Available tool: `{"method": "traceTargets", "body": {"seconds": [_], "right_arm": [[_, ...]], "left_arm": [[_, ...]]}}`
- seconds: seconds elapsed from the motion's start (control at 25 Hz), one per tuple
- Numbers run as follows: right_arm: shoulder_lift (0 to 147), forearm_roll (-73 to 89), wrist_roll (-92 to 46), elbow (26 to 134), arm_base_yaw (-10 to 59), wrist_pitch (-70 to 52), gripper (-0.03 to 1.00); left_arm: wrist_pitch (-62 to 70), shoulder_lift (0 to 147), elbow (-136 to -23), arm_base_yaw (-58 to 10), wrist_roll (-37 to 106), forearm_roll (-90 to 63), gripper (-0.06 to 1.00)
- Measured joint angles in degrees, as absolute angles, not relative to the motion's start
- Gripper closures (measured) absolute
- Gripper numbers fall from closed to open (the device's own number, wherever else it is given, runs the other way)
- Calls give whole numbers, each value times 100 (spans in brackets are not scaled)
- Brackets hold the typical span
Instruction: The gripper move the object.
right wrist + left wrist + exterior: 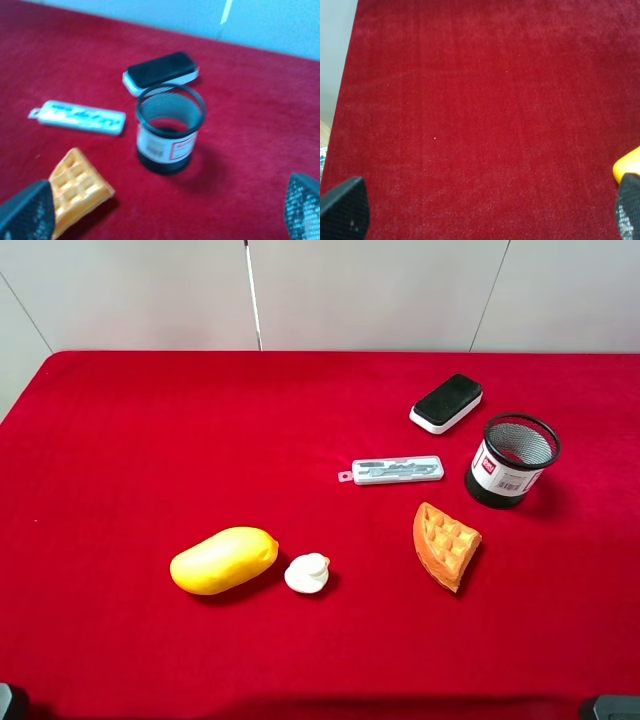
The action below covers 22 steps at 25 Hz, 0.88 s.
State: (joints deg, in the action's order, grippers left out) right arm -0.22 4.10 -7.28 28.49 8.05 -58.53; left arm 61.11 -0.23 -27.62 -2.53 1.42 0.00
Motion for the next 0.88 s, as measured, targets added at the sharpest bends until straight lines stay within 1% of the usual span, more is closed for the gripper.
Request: {"method": "traceTargets", "body": {"seconds": [0.16, 0.28, 0.88], "right_arm": [[-36, 603, -1036, 2849, 114, -5877, 27], [-36, 648, -1091, 2849, -187, -5890, 27], [-36, 643, -1091, 2849, -239, -5890, 27]], "left_arm": [[6110, -23, -2762, -253, 142, 0, -3], [6110, -23, -2762, -253, 142, 0, -3], [6110, -23, -2762, -253, 142, 0, -3]]}}
